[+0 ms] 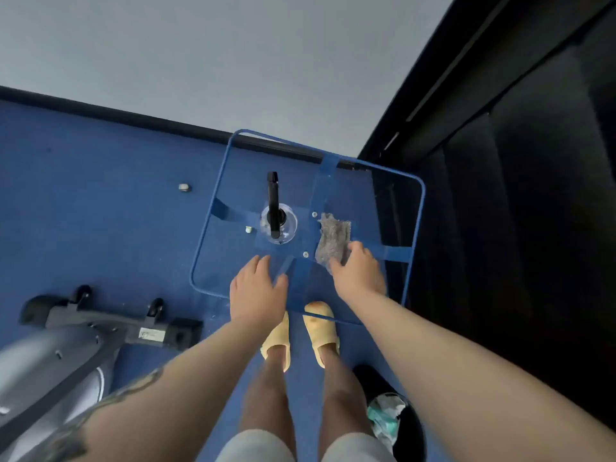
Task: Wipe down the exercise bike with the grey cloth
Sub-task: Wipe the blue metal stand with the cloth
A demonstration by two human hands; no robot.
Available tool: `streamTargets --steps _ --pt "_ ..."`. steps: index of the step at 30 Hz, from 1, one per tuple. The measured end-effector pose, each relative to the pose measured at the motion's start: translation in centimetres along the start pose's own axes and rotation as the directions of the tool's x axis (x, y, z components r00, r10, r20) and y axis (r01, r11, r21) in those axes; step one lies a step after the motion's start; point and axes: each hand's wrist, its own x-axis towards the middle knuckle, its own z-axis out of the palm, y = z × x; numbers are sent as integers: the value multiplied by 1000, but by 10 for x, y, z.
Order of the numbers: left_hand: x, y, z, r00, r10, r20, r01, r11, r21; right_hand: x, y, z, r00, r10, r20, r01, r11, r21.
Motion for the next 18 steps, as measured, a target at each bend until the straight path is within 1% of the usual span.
streamTargets --steps 2,5,8,11,16,18 --pt "7 -2 3 997 -49 -58 44 996 -81 7 -2 8 1000 11 -12 -11 999 43" --pt "11 -4 10 995 -60 -76 50 991 -121 12 -6 21 997 38 -65 -32 995 94" --pt "11 -6 13 994 -64 -86 53 991 -127 17 -13 27 985 134 -113 -116 982 152" --pt "11 -8 15 994 -71 -82 62 992 -108 23 -14 32 971 205 -122 -179 964 195" --pt "7 -8 7 992 -89 -87 79 991 -109 23 -10 27 978 174 -119 -159 979 126" --pt "3 -5 -3 992 -95 -87 85 990 -110 17 -10 18 980 149 -132 -133 983 128"
